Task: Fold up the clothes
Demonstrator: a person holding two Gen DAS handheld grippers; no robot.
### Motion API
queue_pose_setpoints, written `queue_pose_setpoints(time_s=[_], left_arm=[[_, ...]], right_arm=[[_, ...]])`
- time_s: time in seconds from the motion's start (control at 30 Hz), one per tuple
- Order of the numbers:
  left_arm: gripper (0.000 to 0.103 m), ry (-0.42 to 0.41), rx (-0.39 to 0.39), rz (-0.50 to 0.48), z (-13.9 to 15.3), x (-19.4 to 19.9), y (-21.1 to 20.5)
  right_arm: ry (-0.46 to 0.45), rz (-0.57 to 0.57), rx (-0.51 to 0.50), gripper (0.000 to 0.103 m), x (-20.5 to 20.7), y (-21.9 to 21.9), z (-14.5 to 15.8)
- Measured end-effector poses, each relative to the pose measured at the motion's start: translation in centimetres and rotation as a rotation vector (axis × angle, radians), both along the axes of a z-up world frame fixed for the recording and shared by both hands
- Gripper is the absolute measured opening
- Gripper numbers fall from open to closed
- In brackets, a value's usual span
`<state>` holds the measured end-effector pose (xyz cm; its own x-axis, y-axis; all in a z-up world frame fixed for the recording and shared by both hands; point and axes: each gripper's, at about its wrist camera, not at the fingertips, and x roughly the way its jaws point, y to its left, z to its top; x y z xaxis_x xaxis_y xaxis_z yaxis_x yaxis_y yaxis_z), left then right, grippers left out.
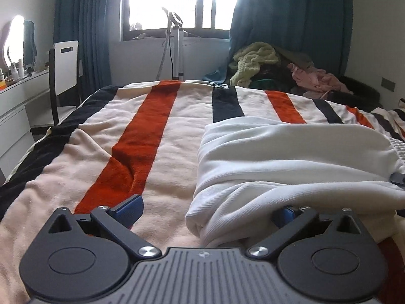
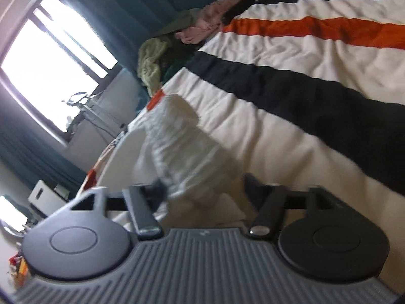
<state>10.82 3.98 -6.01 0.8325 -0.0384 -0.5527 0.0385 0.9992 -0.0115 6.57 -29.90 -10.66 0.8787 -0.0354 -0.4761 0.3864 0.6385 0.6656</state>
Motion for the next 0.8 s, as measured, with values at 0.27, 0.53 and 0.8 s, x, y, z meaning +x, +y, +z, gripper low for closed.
queue_pose_setpoints(time_s=[0.27,0.53,0.8], left_arm=[[0.103,0.014,-0.059,0.046,0.1,0.3,1.5],[0.103,0.036,-0.103,0.083,0.2,0.0,2.3],[0.102,0.124,-0.222,0.037,0.0,-0.3,3.1]], right_arm=[[0.023,0.052,0.206,0.084,0.7,-0.6,-2.8],[0.035,0.175,0.215,0.094,2.1,0.8,-3.1],[0.106,0.224,-0.004,0.052,2.0,3.3,-1.4]])
